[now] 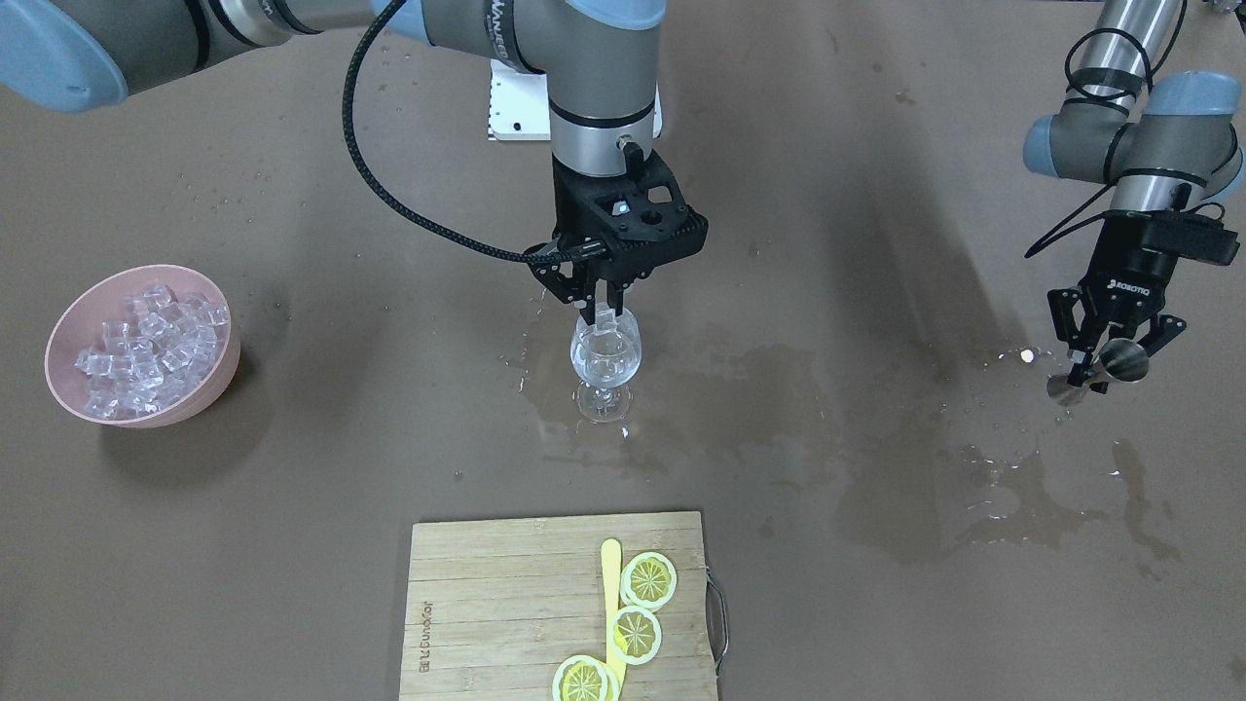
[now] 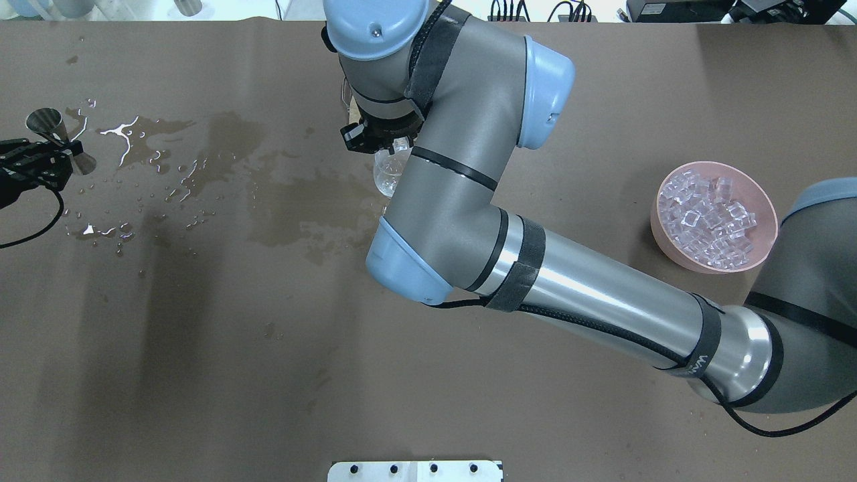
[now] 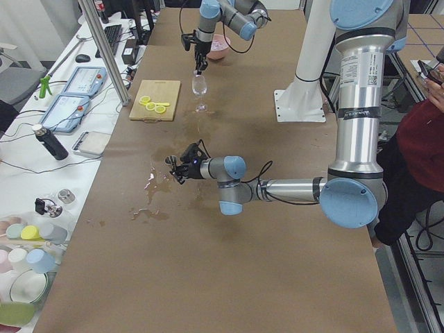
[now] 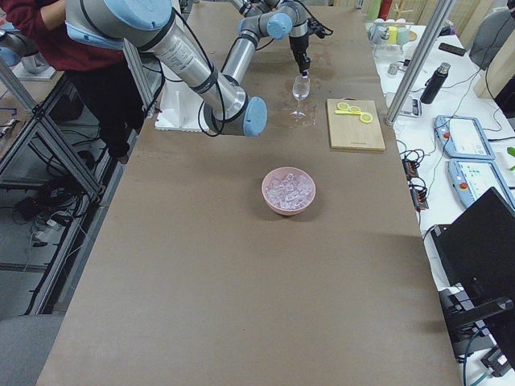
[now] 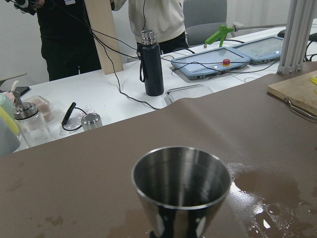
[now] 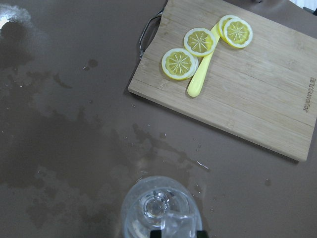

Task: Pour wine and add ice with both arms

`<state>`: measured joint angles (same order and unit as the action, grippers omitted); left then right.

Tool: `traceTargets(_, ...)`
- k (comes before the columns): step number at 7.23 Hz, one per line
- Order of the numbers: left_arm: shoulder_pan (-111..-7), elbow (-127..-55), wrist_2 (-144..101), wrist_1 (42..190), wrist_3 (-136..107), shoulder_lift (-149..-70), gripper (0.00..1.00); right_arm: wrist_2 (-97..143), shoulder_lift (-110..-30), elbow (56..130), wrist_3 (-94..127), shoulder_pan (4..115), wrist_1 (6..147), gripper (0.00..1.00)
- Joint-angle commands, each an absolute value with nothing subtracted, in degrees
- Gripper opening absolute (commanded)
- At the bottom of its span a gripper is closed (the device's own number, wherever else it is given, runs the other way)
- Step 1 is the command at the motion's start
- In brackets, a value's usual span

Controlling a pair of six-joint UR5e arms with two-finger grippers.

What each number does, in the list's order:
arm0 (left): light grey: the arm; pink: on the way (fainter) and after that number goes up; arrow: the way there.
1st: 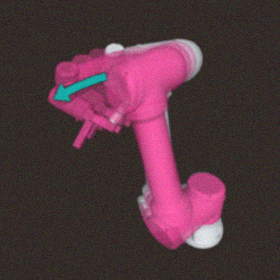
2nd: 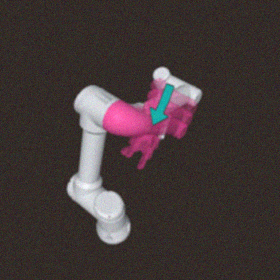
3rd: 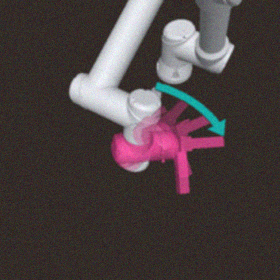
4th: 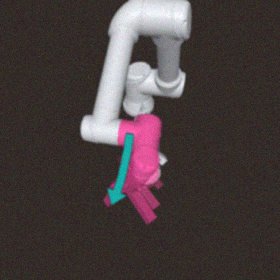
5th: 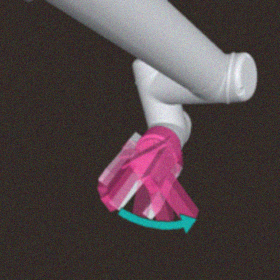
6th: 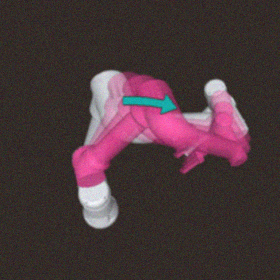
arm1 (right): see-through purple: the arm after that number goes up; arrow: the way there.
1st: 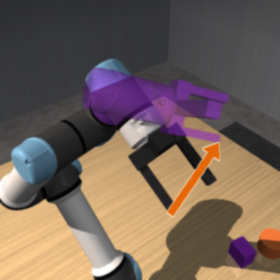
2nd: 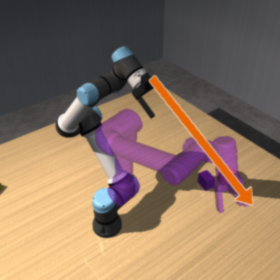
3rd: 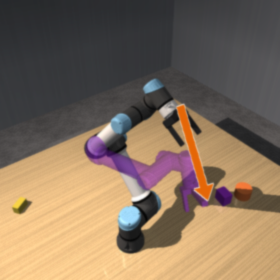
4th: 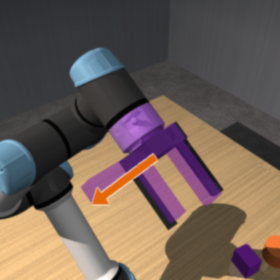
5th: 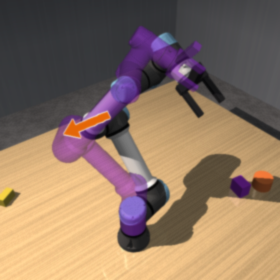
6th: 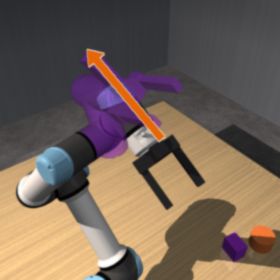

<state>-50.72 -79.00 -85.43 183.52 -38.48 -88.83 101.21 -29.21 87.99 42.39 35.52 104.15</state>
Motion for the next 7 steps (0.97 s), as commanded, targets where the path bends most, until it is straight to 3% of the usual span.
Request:
traceTargets(1,-50.4,-76.2,-85.2,186.0,-39.9,-89.1,0.0,100.7,-29.9,88.1,42.4,35.1,104.2,0.24)
traceTargets(4,-50.1,-70.5,-85.0,190.4,-39.5,-90.3,0.0,100.6,-29.4,88.1,42.4,35.1,104.2,0.76)
traceTargets(5,-50.1,-70.1,-84.8,190.3,-39.4,-90.5,0.0,100.6,-29.3,88.1,42.4,35.1,104.2,0.99)
traceTargets(7,-50.1,-69.3,-84.9,190.2,-40.0,-90.8,0.0,101.8,-29.1,89.1,41.8,38.4,105.9,0.99)
